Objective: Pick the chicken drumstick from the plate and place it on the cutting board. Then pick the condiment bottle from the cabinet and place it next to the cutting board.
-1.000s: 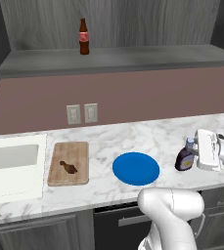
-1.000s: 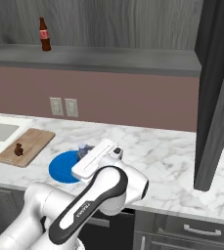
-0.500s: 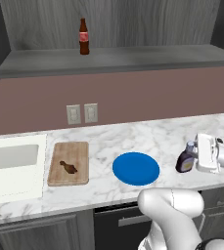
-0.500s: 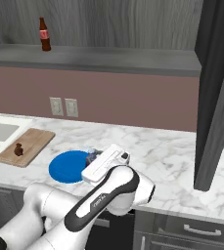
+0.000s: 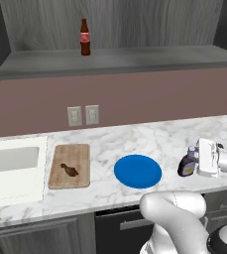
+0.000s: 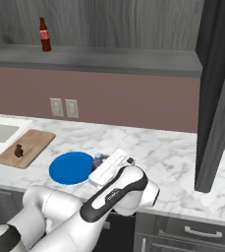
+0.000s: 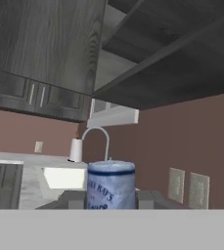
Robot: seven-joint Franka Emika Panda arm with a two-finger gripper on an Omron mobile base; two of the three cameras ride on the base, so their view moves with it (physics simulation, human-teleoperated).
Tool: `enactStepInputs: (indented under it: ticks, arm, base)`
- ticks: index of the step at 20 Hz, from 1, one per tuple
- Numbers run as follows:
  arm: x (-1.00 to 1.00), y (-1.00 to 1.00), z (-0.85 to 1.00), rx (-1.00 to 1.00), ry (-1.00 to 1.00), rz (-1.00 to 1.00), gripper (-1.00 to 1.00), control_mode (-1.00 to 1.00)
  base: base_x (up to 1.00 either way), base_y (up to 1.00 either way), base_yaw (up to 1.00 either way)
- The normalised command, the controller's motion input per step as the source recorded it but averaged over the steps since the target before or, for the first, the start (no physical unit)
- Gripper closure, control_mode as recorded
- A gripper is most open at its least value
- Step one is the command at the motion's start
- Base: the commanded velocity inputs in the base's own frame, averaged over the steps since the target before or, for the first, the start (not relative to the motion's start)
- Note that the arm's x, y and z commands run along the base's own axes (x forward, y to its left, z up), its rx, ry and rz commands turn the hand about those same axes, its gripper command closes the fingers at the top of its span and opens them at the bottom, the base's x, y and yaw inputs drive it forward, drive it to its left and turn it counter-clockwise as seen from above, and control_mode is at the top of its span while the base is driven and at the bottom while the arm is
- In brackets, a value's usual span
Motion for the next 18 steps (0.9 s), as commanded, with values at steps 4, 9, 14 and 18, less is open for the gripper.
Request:
enactStepInputs:
  ticks: [4,9,14,18]
  arm:
    - [0.15,-0.07,0.00,0.00,0.00,0.00,1.00,-1.00]
    - [0.15,-0.04,-0.04,0.00,0.00,0.00,1.00,-1.00]
    - [0.06,0.00,-0.25,0.00,0.00,0.00,1.00,-1.00]
    - [0.01,0.00,-0.38,0.00,-0.02,0.00,1.00,-1.00]
  base:
    - [0.00,0.00,0.00]
    - [0.00,0.00,0.00]
    - [0.00,0.00,0.00]
    - [0.00,0.00,0.00]
